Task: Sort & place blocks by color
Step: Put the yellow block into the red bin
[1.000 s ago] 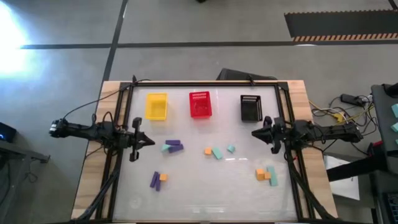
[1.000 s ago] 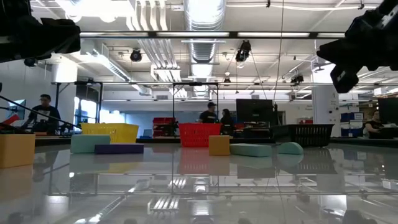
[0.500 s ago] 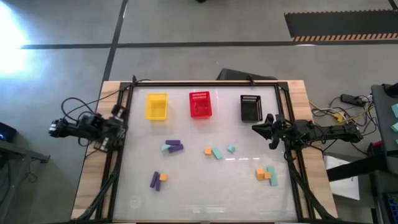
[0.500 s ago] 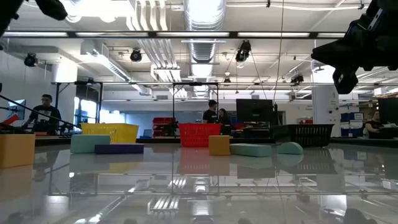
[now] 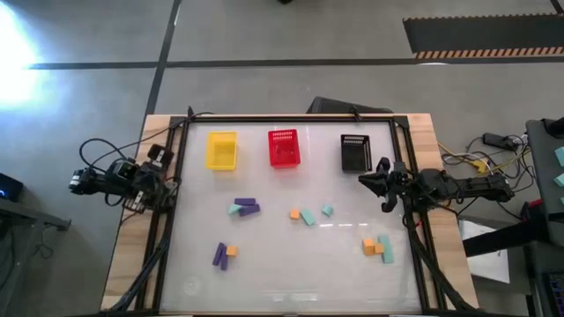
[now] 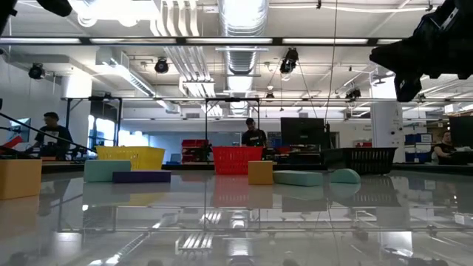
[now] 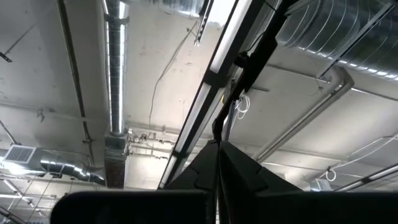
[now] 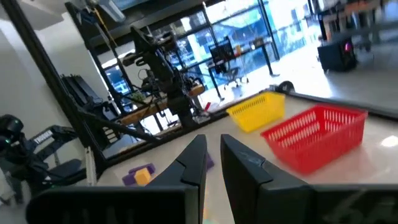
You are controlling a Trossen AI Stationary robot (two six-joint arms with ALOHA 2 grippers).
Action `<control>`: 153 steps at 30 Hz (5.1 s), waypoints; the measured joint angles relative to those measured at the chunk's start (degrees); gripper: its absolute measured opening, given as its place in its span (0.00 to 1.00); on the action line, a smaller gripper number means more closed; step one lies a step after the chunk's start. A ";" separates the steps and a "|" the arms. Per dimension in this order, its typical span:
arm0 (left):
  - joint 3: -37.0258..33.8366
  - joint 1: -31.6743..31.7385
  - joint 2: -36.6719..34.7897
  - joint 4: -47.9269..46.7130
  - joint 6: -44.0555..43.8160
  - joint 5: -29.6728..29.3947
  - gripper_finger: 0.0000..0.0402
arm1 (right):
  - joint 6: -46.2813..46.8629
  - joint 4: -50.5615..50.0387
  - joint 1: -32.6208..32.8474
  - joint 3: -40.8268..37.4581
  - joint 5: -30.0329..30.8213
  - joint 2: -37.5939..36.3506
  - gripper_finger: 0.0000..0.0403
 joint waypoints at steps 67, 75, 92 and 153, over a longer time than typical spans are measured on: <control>64.03 -1.49 92.01 -80.52 -5.67 -4.24 0.10 | -41.30 31.07 0.00 2.82 0.38 -0.04 0.10; 64.01 -0.96 93.79 -71.82 -0.38 -10.49 0.51 | -41.41 31.03 0.00 2.82 0.36 -0.04 0.10; 62.77 2.38 102.81 -61.23 5.05 -11.85 0.79 | -41.41 30.22 0.00 2.89 0.68 0.28 0.10; 63.13 28.48 87.51 -68.64 9.06 -14.67 0.29 | -41.57 30.44 0.00 2.89 1.91 0.22 0.10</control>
